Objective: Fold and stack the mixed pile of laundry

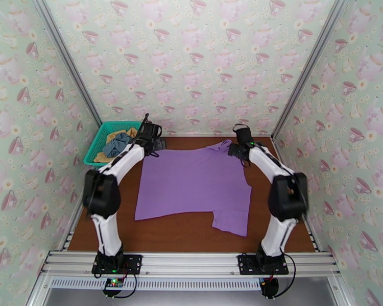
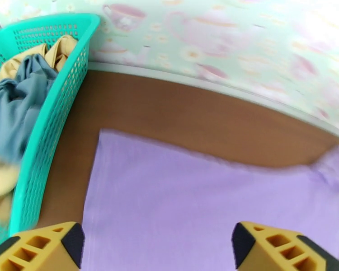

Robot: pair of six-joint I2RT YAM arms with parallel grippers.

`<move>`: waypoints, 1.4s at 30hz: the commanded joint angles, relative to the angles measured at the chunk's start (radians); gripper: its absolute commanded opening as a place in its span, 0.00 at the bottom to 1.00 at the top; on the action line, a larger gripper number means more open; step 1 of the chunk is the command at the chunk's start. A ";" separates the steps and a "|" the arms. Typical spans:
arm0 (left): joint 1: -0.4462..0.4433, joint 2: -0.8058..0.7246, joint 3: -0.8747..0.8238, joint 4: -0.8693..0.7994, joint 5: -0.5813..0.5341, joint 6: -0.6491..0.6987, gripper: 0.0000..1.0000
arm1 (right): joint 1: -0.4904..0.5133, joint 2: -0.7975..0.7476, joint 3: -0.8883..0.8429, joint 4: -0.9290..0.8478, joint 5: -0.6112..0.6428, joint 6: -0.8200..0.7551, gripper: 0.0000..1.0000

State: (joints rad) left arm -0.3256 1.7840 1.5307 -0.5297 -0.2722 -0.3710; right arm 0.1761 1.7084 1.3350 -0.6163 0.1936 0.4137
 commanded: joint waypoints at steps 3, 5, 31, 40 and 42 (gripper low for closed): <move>-0.013 -0.255 -0.340 -0.189 0.077 -0.183 0.79 | 0.068 -0.174 -0.293 -0.106 -0.079 0.142 0.76; -0.013 -0.347 -0.458 -0.231 0.117 -0.241 0.74 | 0.094 -0.245 -0.366 -0.115 -0.085 0.158 0.76; 0.062 -0.471 -0.963 -0.153 0.204 -0.477 0.44 | 0.194 -0.370 -0.448 -0.131 -0.160 0.064 0.69; 0.195 -0.375 -0.884 -0.125 0.192 -0.347 0.00 | 0.278 -0.441 -0.451 -0.161 -0.189 -0.023 0.67; 0.233 -0.377 -0.868 -0.128 0.204 -0.321 0.00 | 0.348 -0.454 -0.437 -0.164 -0.183 -0.063 0.67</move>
State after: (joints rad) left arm -0.1352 1.3781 0.6613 -0.7074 -0.0254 -0.7551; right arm 0.4568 1.2865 0.8837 -0.7631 0.0280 0.4213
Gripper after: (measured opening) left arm 0.069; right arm 0.666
